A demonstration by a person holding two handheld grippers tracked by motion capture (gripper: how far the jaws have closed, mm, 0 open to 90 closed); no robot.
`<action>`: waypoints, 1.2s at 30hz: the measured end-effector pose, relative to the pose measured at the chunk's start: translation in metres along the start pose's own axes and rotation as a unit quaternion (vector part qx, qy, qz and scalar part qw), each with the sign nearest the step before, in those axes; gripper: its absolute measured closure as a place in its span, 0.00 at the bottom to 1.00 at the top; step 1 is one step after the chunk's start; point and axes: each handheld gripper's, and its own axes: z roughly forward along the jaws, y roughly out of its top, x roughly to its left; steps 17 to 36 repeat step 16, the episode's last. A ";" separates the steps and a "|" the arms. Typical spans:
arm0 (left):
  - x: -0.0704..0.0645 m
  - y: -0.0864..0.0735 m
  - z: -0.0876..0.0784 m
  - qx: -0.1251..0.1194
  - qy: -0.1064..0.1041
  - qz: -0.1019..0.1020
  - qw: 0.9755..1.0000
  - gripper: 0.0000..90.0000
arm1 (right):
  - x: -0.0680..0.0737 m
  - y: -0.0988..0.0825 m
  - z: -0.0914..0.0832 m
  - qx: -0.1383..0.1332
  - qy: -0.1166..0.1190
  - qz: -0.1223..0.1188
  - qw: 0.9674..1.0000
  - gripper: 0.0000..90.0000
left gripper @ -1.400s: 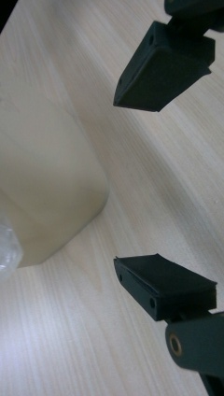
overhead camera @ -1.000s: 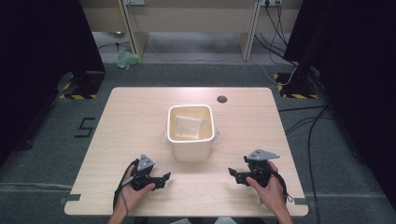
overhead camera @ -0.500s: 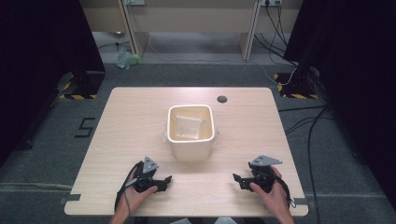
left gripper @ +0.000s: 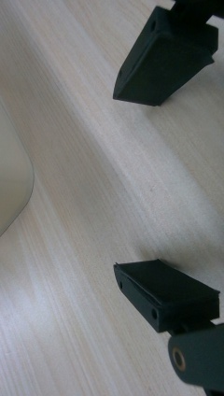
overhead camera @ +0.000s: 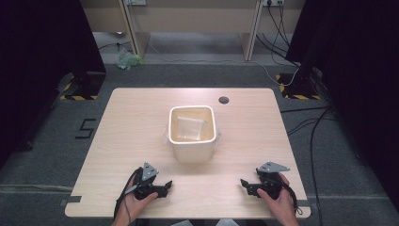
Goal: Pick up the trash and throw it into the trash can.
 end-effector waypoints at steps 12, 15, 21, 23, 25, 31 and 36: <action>0.000 0.001 0.001 0.001 0.000 0.000 1.000 0.13 | 0.005 -0.005 0.003 0.003 -0.028 -0.033 0.999 0.16; 0.000 0.001 0.001 0.002 0.000 -0.001 1.000 0.13 | 0.005 -0.005 0.003 0.004 -0.029 -0.033 0.999 0.16; 0.000 0.001 0.001 0.002 0.000 -0.001 1.000 0.12 | 0.005 -0.005 0.003 0.004 -0.029 -0.033 0.999 0.16; 0.000 0.001 0.001 0.002 0.000 -0.001 1.000 0.12 | 0.005 -0.005 0.003 0.004 -0.029 -0.033 0.999 0.16; 0.000 0.001 0.001 0.002 0.000 -0.001 1.000 0.12 | 0.005 -0.005 0.003 0.004 -0.029 -0.033 0.999 0.16; 0.000 0.001 0.001 0.002 0.000 -0.001 1.000 0.12 | 0.005 -0.005 0.003 0.004 -0.029 -0.033 0.999 0.16; 0.000 0.001 0.001 0.002 0.000 -0.001 1.000 0.12 | 0.005 -0.005 0.003 0.004 -0.029 -0.033 0.999 0.16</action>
